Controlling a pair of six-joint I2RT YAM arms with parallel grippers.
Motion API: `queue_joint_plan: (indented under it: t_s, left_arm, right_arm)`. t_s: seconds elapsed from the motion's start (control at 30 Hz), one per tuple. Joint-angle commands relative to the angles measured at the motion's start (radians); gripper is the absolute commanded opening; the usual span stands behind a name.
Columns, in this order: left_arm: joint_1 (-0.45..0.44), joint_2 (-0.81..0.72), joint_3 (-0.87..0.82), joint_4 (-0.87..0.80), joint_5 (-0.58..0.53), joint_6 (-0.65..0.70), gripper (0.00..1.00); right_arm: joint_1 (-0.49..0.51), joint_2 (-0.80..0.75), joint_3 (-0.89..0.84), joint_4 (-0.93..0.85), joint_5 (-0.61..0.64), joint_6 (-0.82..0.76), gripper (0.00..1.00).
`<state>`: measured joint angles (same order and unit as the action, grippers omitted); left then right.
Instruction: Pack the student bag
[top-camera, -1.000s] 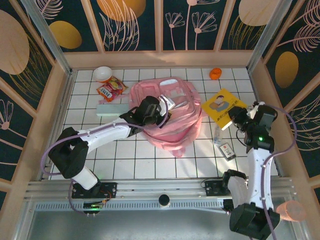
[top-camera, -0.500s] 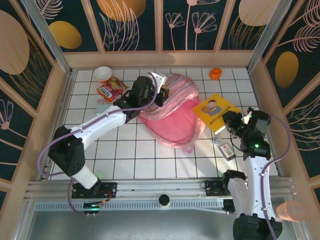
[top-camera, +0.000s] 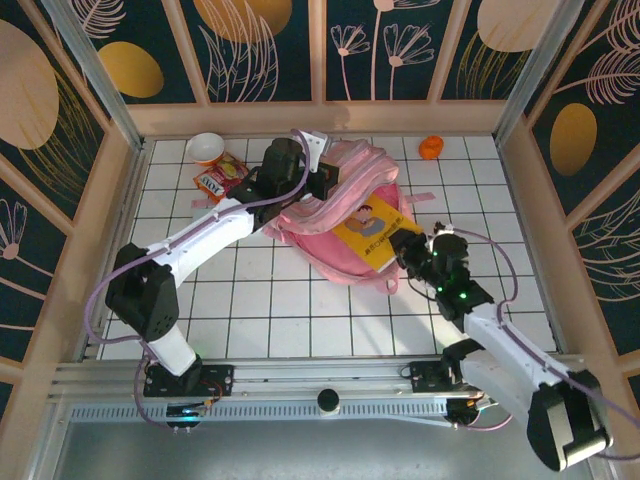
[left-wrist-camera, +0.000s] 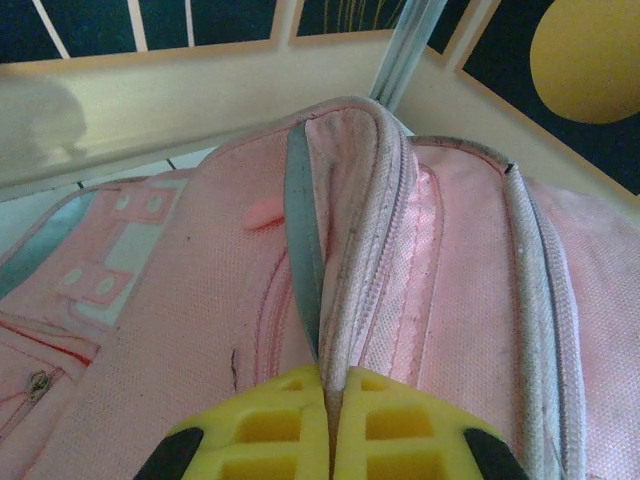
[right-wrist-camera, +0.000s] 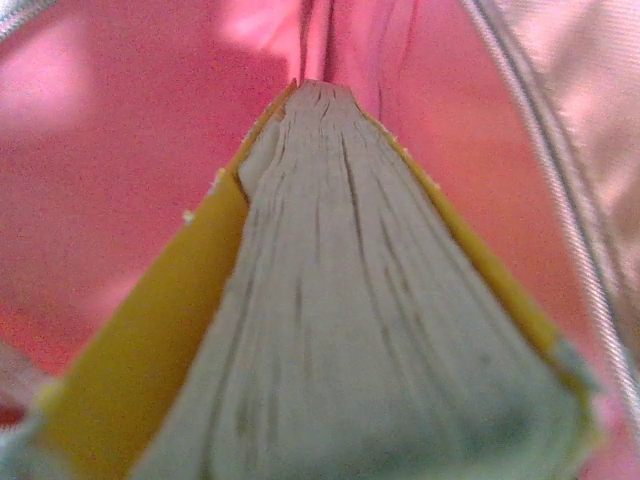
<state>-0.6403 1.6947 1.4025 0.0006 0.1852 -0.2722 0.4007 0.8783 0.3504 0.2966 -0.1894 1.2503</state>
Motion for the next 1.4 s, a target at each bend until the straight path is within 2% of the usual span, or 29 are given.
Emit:
queue_joint_plan:
  t_s: [0.0,0.17,0.43,0.57,0.7,0.8,1.03,1.17,1.37]
  left_arm:
    - [0.013,-0.017,0.077,0.136,0.058,-0.031,0.0]
    - [0.019,-0.005,0.094,0.135,0.089,-0.03,0.0]
    - [0.023,-0.004,0.115,0.134,0.123,-0.028,0.0]
    - [0.025,-0.006,0.12,0.131,0.129,-0.025,0.0]
    - [0.027,-0.006,0.122,0.131,0.127,-0.025,0.0]
    - [0.027,-0.001,0.125,0.128,0.124,-0.026,0.0]
    - [0.031,0.008,0.129,0.118,0.104,-0.024,0.0]
    - [0.033,0.009,0.121,0.113,0.089,-0.014,0.0]
    - [0.04,-0.001,0.089,0.1,0.043,0.021,0.0]
  right_arm:
    - [0.043,0.104,0.008,0.397,0.133,0.069,0.0]
    - [0.061,0.347,0.052,0.622,0.164,0.089,0.0]
    - [0.062,0.737,0.23,0.848,0.14,0.089,0.0]
    - [0.064,0.891,0.335,0.865,0.126,0.102,0.0]
    - [0.067,0.978,0.395,0.808,0.15,0.13,0.0]
    - [0.071,0.993,0.423,0.683,0.189,0.133,0.06]
    - [0.07,0.934,0.443,0.353,0.201,0.111,0.35]
    - [0.059,0.872,0.406,0.277,0.178,0.082,0.51]
    - [0.03,0.728,0.329,0.176,0.131,0.025,0.55]
